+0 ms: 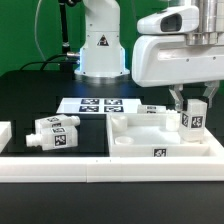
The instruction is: Assemble one leg
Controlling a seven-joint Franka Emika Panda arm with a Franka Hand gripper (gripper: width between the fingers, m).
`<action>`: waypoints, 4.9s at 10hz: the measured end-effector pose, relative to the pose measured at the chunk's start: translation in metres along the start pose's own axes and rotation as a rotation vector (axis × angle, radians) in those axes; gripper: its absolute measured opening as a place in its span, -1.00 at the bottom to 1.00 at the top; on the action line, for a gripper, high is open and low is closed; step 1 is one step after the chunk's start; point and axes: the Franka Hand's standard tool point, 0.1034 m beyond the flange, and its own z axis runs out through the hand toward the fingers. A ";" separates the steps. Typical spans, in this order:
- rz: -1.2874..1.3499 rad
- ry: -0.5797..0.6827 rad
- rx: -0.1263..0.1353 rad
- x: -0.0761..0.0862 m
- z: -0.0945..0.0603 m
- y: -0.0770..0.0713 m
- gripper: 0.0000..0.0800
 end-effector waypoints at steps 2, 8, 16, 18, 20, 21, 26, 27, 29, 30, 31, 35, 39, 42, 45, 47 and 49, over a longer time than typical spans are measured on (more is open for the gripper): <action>0.319 0.027 0.023 -0.001 0.001 0.002 -0.29; 1.055 0.057 0.078 0.002 0.001 0.005 -0.28; 0.853 0.031 0.080 0.000 0.002 0.006 0.60; 0.706 0.036 0.072 0.000 0.002 0.005 0.62; 0.465 0.032 0.024 -0.002 0.004 0.001 0.62; 0.322 0.021 0.002 -0.002 0.004 0.000 0.62; -0.048 0.012 -0.027 0.007 0.003 -0.002 0.62; -0.113 0.012 -0.027 0.007 0.003 -0.001 0.62; -0.193 0.010 -0.027 0.007 0.003 0.000 0.62; -0.187 0.010 -0.027 0.007 0.003 0.000 0.40; -0.187 0.010 -0.027 0.007 0.004 0.000 0.40; -0.084 0.022 -0.023 0.007 0.004 0.000 -0.29; 0.389 0.076 0.008 0.007 0.005 0.004 -0.29; 0.774 0.082 0.037 0.007 0.005 0.006 -0.29; 1.097 0.075 0.034 0.007 0.005 0.003 -0.28; 1.203 0.069 0.049 0.007 0.005 0.005 -0.28; 1.115 0.065 0.042 0.005 0.006 0.004 0.29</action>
Offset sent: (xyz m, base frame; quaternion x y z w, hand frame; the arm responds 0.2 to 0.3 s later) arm -0.0179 0.0041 -0.0131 -0.0181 0.0149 0.3725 0.9277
